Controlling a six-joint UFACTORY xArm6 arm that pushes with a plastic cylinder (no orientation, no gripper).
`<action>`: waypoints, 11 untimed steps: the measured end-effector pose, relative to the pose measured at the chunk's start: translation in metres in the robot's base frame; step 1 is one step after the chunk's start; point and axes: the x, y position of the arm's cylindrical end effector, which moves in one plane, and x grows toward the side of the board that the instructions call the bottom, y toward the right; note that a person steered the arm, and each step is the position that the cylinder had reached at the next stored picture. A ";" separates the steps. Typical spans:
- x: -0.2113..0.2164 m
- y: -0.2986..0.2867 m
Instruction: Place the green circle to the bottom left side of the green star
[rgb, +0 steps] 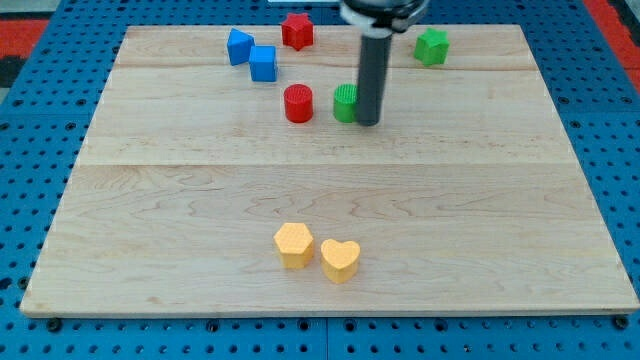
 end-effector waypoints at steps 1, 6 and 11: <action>0.033 -0.033; -0.026 -0.019; 0.031 -0.041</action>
